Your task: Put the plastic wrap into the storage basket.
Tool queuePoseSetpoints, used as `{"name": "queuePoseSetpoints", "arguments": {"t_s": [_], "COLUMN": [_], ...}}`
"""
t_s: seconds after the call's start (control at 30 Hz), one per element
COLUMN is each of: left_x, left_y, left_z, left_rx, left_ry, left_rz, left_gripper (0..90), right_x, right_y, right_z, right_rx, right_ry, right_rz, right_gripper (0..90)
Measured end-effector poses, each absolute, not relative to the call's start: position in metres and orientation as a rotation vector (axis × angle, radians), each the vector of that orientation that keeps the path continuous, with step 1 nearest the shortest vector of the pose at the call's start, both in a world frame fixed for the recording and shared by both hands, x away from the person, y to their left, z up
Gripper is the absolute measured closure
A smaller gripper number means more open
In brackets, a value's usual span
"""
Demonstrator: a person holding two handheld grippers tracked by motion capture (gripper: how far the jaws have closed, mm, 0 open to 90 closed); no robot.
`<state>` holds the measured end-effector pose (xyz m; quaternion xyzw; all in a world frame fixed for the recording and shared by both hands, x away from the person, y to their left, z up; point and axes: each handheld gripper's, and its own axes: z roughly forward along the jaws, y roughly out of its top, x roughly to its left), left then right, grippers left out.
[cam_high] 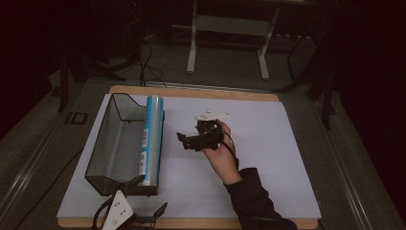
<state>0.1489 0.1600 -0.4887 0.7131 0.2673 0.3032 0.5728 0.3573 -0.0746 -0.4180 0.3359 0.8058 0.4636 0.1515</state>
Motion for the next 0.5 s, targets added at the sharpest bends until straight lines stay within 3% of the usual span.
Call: {"name": "queuePoseSetpoints", "arguments": {"t_s": [0.5], "left_x": [0.149], "left_y": [0.157], "left_z": [-0.489], "left_rx": [1.674], "left_ry": [0.622], "left_rz": [0.707], "left_gripper": [2.4], "right_x": [0.319], "right_y": [-0.132], "right_z": [-0.433], "right_rx": [0.904], "right_ry": [2.253], "right_rz": [1.361], "right_gripper": [10.3]}}
